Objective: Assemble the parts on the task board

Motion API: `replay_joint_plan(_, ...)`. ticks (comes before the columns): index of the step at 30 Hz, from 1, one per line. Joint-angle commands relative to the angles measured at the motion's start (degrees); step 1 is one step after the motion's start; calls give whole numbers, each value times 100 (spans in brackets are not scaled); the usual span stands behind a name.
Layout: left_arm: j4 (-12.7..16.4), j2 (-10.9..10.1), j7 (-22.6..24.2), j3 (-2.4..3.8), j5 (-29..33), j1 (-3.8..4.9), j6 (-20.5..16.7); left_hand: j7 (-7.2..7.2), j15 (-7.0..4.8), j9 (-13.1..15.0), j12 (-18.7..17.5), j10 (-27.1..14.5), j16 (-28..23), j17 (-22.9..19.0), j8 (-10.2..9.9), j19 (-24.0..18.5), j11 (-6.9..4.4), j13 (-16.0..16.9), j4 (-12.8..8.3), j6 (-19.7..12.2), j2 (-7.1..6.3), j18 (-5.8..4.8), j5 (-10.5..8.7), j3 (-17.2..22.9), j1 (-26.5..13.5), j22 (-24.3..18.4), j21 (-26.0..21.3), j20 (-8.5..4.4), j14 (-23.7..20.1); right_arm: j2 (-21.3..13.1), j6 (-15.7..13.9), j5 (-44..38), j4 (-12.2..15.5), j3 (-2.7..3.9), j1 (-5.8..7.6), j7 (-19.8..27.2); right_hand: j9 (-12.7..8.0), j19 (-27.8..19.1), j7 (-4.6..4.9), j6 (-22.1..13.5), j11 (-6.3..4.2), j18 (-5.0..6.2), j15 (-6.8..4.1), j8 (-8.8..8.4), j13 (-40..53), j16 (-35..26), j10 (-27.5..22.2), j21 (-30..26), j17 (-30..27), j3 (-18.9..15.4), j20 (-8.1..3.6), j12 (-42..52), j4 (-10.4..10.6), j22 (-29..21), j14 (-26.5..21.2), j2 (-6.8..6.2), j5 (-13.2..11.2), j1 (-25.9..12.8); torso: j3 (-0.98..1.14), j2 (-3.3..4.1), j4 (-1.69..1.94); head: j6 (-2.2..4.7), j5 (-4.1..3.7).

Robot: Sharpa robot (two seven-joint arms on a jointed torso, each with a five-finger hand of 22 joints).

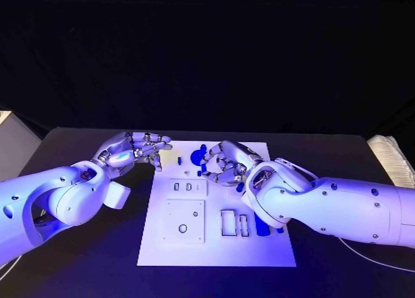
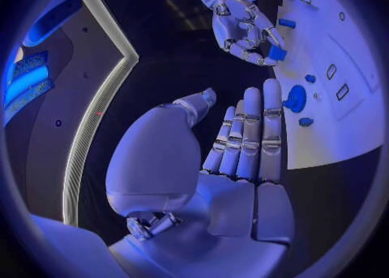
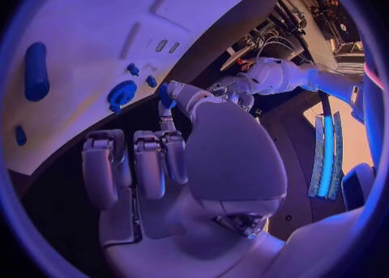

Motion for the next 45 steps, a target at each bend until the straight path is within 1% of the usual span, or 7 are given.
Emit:
replay_joint_plan(1, 9, 18, -78, 1, -46, 2, -45, 79, 3, 9, 10, -9, 37, -6, -13, -42, -4, 9, -20, -11, 58, 83, -2, 17, -9, 13, 23, -4, -19, 97, -134, -399, -45, -2, -61, -367, 118, 456, 12, -10, -11, -83, -7, 142, 1082, 21, 197, -28, 1509, 17, -36, -31, -5, 1224, 596, -5, 9, -51, -2, 6, -3, -26, 21)
replay_joint_plan(4, 11, 24, -95, 1, -48, 2, -51, 80, 3, 10, 12, -5, 39, -6, -12, -44, -5, 10, -27, -8, 58, 83, -2, 22, 0, 16, 30, -5, -18, 231, -156, -526, -100, -4, -141, -439, 118, 456, 12, -10, -11, -83, -7, 142, 1082, 21, 197, -28, 1509, 17, -36, -31, -5, 1224, 596, -5, 9, -51, 5, 11, -5, -38, 17)
replay_joint_plan(8, 13, 33, -109, 1, -49, 2, -46, 81, 2, 12, 19, 11, 43, -7, -11, -48, -6, 14, -30, -5, 59, 84, -3, 28, 3, 21, 40, -5, -17, 380, -156, -659, -183, -4, -231, -510, 119, 458, 16, -21, -7, -84, -3, 150, 1090, 21, 204, -25, 1509, 23, -32, -23, -20, 1228, 596, -40, 13, -86, 0, 13, 4, -32, -10)
replay_joint_plan(14, 20, 42, -114, 1, -49, 2, -36, 75, -3, 15, 55, 81, 53, -9, -10, -60, -16, 30, -32, -1, 56, 85, -2, 38, -1, 34, 67, -6, -15, 494, -102, -778, -277, -5, -354, -516, 120, 457, 21, -36, -1, -82, 3, 167, 1092, 21, 207, -30, 1509, 18, -26, -22, -27, 1224, 596, -109, 21, -171, -1, 13, 15, -61, 3)
replay_joint_plan(23, 17, 40, -113, 0, -51, 2, -29, 73, -3, 15, 56, 83, 53, -10, -11, -62, -16, 30, -33, -4, 53, 85, -2, 39, -2, 36, 70, -7, -16, 615, 38, -871, -411, -10, -458, -539, 120, 455, 21, -41, 0, -81, 5, 174, 1085, 21, 200, -36, 1509, 13, -24, -31, -30, 1220, 596, -140, 34, -206, 4, 4, -1, -77, 14)
replay_joint_plan(28, 20, 33, -114, 0, -61, 2, -24, 73, -3, 15, 56, 83, 53, -10, -11, -62, -16, 30, -33, -4, 53, 85, -2, 39, -2, 36, 70, -7, -16, 637, 80, -924, -459, -15, -484, -559, 121, 455, 21, -41, 0, -81, 5, 182, 1088, 21, 203, -36, 1509, 11, -22, -28, -35, 1220, 596, -160, 19, -229, -2, 10, 2, -86, 16)
replay_joint_plan(45, 21, 29, -128, 0, -97, 2, 0, 73, -3, 15, 56, 83, 53, -10, -11, -62, -16, 30, -33, -4, 53, 85, -2, 39, -2, 36, 70, -7, -16, 714, 190, -963, -621, -38, -514, -564, 119, 449, 23, -52, 2, -77, 7, 189, 1076, 21, 190, -50, 1509, 7, -21, -43, -32, 1208, 596, -181, -4, -269, 0, 16, 4, -103, 28)
